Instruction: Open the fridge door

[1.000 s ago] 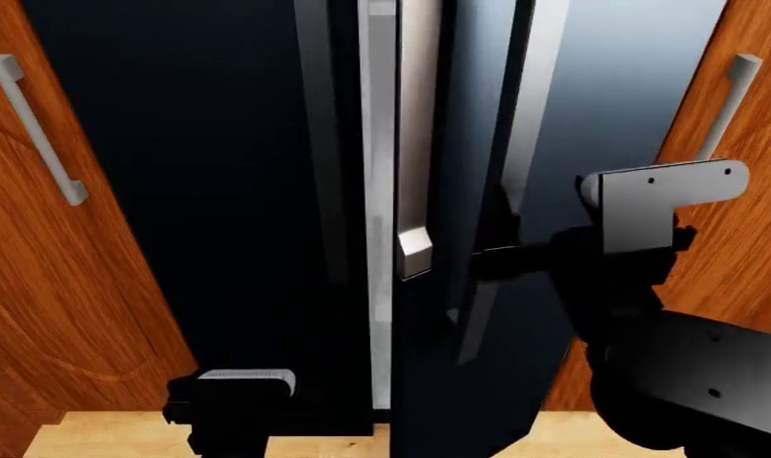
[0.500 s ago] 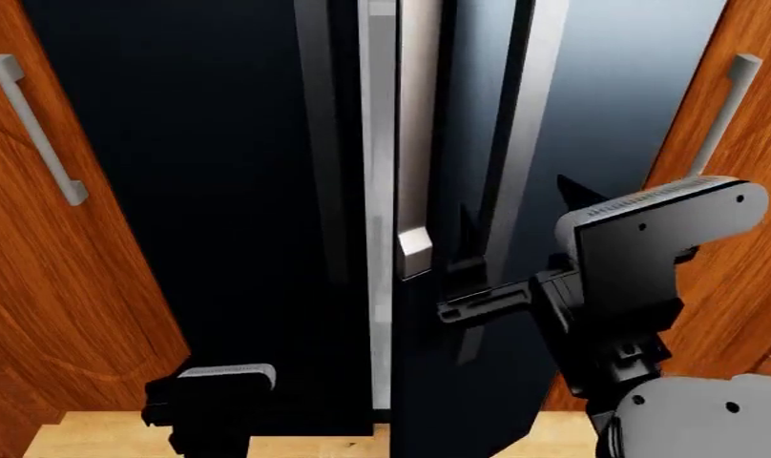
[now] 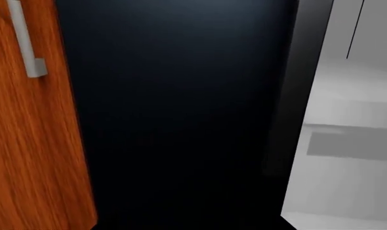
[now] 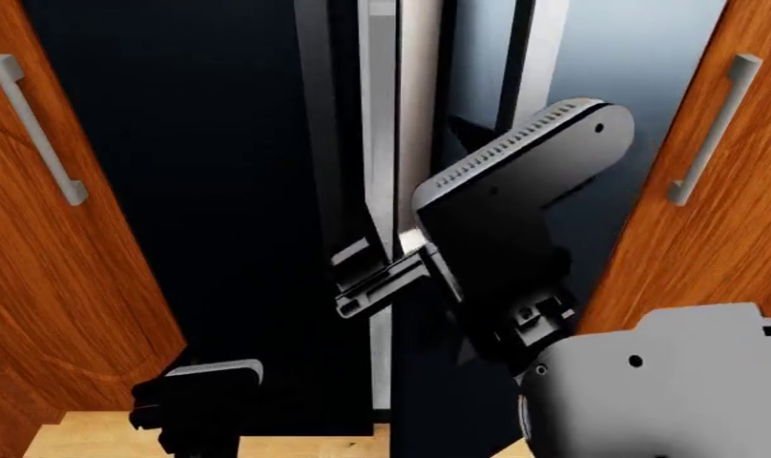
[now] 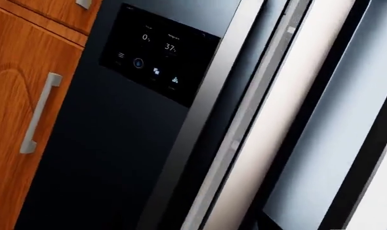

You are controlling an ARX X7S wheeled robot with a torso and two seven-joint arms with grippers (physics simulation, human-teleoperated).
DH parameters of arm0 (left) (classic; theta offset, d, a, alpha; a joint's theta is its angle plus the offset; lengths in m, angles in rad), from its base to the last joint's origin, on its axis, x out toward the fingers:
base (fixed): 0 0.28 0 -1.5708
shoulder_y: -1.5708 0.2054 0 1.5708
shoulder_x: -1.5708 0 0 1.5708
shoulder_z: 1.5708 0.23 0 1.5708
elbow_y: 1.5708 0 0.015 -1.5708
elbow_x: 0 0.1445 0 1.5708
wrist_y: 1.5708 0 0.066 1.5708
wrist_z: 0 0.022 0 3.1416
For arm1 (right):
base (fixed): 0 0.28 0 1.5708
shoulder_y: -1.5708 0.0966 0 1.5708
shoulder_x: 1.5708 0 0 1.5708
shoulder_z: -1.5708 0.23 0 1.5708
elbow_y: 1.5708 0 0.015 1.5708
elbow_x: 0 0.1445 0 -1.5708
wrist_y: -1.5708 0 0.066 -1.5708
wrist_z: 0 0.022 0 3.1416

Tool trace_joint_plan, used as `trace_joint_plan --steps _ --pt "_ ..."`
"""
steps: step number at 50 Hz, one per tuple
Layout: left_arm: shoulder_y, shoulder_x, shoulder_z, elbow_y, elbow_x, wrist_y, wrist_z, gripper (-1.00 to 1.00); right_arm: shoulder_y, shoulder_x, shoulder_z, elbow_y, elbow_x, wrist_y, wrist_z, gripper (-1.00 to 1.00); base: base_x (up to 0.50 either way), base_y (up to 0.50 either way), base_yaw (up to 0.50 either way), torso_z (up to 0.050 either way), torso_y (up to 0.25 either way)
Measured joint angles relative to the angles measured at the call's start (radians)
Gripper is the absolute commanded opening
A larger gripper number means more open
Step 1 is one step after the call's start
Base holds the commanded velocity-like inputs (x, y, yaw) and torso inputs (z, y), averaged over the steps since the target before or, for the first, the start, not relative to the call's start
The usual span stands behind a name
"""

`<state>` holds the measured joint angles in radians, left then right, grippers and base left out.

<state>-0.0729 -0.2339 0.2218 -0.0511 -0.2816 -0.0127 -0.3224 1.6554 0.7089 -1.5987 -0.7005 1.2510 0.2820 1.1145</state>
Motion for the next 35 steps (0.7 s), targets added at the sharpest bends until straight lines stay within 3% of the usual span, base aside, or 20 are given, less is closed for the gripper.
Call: trace_joint_plan --steps 17,35 --pt "-0.003 -0.004 0.003 -0.004 -0.018 -0.005 0.001 1.00 0.012 -0.176 -0.006 0.205 0.001 0.015 -0.180 1.00 0.00 0.00 0.00 0.000 0.000" --pt "0.001 -0.010 0.006 -0.003 -0.030 -0.002 0.001 1.00 0.042 -0.402 -0.070 0.580 -0.067 0.092 -0.375 1.00 0.00 0.00 0.00 0.000 0.000"
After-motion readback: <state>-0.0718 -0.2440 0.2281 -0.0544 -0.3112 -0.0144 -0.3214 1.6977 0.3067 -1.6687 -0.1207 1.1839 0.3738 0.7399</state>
